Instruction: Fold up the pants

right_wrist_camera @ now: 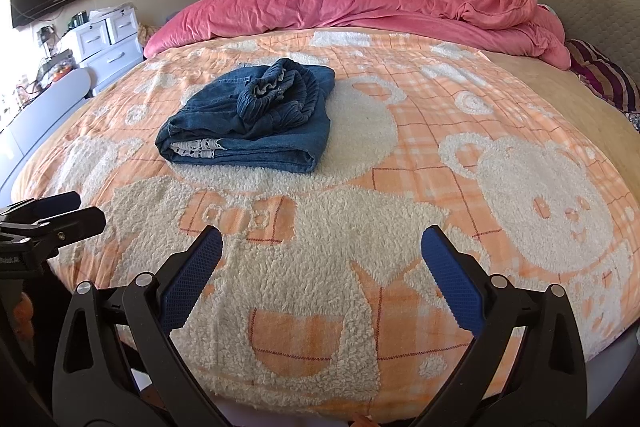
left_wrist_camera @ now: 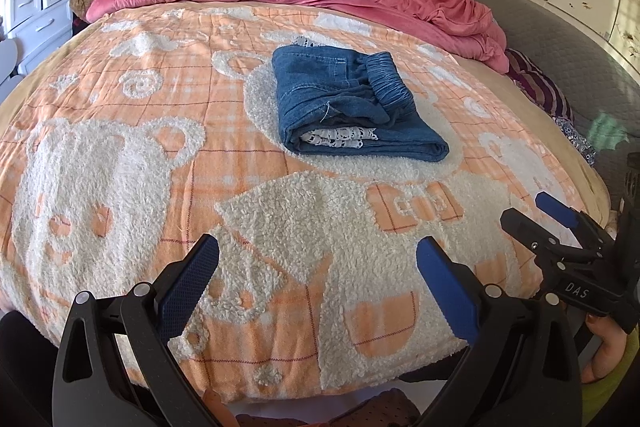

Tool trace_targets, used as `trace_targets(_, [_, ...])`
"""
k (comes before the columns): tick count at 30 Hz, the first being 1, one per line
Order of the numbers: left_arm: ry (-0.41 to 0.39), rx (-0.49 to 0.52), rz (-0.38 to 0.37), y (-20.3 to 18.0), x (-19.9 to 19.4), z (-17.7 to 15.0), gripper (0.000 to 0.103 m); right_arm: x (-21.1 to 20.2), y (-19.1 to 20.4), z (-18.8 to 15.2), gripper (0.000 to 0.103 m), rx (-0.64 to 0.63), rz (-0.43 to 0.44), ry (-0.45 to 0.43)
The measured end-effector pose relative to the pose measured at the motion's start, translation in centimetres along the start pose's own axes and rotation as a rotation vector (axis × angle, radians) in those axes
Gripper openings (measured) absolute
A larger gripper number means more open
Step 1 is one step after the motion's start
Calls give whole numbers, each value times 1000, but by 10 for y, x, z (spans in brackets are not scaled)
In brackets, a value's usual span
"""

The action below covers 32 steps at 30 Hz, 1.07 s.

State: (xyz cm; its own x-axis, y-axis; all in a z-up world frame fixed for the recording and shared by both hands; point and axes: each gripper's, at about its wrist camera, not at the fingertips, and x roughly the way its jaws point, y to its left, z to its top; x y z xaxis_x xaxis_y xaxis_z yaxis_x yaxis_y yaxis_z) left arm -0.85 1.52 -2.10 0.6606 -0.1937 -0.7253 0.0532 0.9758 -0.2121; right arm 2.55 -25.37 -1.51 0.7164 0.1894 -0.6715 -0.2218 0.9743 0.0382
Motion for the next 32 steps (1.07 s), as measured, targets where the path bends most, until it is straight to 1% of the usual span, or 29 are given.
trace_targets(4, [-3, 1, 4, -2, -3, 1, 99, 0, 0, 0, 94, 0, -2, 1])
trace_targets(6, [-12, 18, 18, -4, -4, 1, 99, 1, 0, -1, 94, -2, -2, 5])
trace_targets(10, [-6, 46, 37, -10, -3, 0, 99, 1, 0, -1, 94, -3, -5, 9])
trace_targets(15, [-5, 56, 42, -13, -4, 0, 99, 2, -1, -1, 94, -4, -7, 11])
trace_targets(16, [-10, 52, 33, -13, -5, 1, 99, 2, -1, -2, 94, -2, -8, 11])
trace_targets(18, [-39, 48, 34, -13, -12, 3, 99, 3, -2, -2, 94, -1, -10, 14])
trace_targets(22, [-141, 30, 21, -6, -35, 14, 99, 7, -7, -3, 94, 1, -15, 25])
trace_targets(23, [-141, 17, 31, -1, -35, 18, 99, 9, -9, -2, 94, 3, -17, 27])
trace_targets(24, [-126, -5, 55, 8, -31, 22, 99, 10, -12, -1, 94, 8, -23, 26])
trace_targets(25, [-96, -36, 91, 23, -24, 29, 99, 11, -18, 1, 94, 16, -30, 28])
trace_targets(27, [-61, -74, 152, 51, -11, 42, 99, 16, -36, 8, 94, 41, -41, 37])
trace_targets(29, [-43, -115, 240, 88, 2, 59, 99, 23, -72, 21, 94, 114, -69, 36])
trace_targets(30, [-32, -126, 305, 112, 12, 70, 99, 28, -95, 30, 94, 150, -107, 43])
trace_targets(32, [3, -127, 391, 145, 29, 88, 99, 43, -141, 46, 94, 210, -167, 75])
